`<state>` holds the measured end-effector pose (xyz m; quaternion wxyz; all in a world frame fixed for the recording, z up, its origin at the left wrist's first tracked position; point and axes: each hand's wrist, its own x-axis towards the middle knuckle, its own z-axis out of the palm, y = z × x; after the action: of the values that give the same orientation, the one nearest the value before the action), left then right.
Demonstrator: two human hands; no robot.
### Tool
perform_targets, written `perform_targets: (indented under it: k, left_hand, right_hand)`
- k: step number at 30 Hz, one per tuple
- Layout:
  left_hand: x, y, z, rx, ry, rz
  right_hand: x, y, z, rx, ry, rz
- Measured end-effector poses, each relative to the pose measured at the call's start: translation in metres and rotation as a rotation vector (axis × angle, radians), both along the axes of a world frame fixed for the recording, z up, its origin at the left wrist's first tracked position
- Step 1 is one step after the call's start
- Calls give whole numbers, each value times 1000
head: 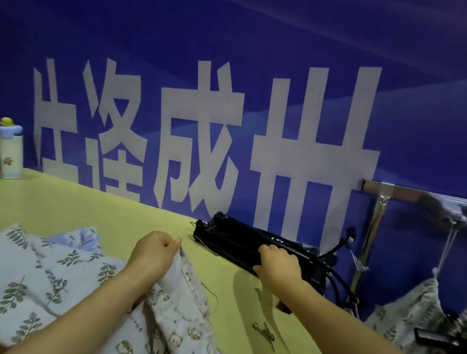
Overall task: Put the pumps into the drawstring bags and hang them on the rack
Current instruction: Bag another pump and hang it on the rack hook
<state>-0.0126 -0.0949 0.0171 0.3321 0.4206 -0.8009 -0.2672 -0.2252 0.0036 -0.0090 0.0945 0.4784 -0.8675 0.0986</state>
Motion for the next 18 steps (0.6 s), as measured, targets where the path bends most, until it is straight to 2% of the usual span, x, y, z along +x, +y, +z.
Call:
perform_targets:
  k: [6, 12, 18]
  left_hand:
    - [-6, -21, -15, 39, -7, 20]
    - [-7, -25, -22, 72, 12, 28]
    - [0, -25, -19, 81, 36, 33]
  right_hand:
    - [-13, -18, -21, -26, 25, -46]
    - [-22, -24, -25, 30, -26, -110]
    - [-23, -14, -26, 2, -41, -63]
